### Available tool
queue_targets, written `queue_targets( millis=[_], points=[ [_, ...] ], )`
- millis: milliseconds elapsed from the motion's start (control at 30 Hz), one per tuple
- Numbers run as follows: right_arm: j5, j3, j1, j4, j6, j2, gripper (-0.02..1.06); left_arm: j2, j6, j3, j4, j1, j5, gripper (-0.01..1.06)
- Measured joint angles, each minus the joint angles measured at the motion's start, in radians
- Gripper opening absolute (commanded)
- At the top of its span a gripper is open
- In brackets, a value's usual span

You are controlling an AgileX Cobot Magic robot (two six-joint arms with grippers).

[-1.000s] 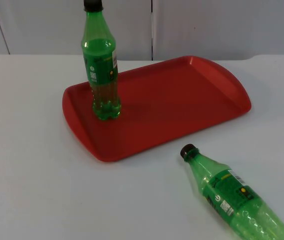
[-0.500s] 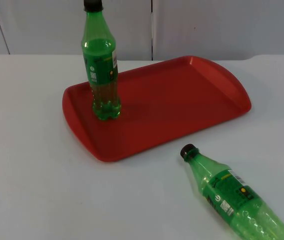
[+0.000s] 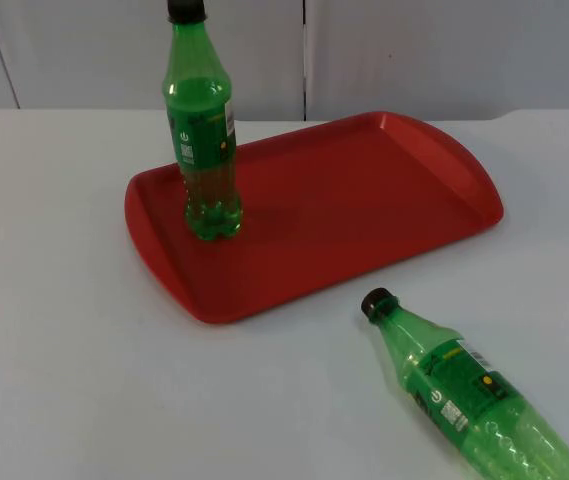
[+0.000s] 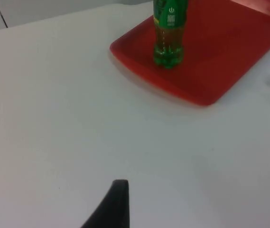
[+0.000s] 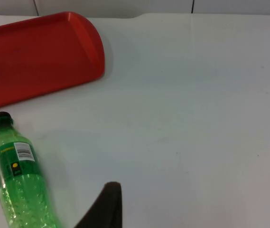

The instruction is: Place the bottle upright on the tray.

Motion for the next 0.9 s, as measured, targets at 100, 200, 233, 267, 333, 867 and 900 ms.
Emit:
queue_targets(
  millis=[100,200,233,267,333,867,900],
  points=[
    [0.0,0.0,0.0,0.0,0.0,0.0,1.01,0.0,0.0,0.001,0.0,0.0,-0.01,1.05],
    [0.0,0.0,0.0,0.0,0.0,0.0,1.01,0.0,0.0,0.001,0.0,0.0,-0.012,1.05],
    [0.0,0.0,0.0,0.0,0.0,0.0,1.01,0.0,0.0,0.001,0.0,0.0,-0.012,1.05],
    [0.0,0.0,0.0,0.0,0.0,0.0,1.01,0.0,0.0,0.001,0.0,0.0,-0.012,1.05],
    [0.0,0.0,0.0,0.0,0.0,0.0,1.01,0.0,0.0,0.001,0.0,0.0,-0.012,1.05],
    [0.0,0.0,0.0,0.0,-0.004,0.0,1.01,0.0,0.0,0.001,0.0,0.0,-0.014,1.05],
    [0.0,0.0,0.0,0.0,-0.004,0.0,1.01,0.0,0.0,0.001,0.0,0.0,-0.014,1.05]
  ],
)
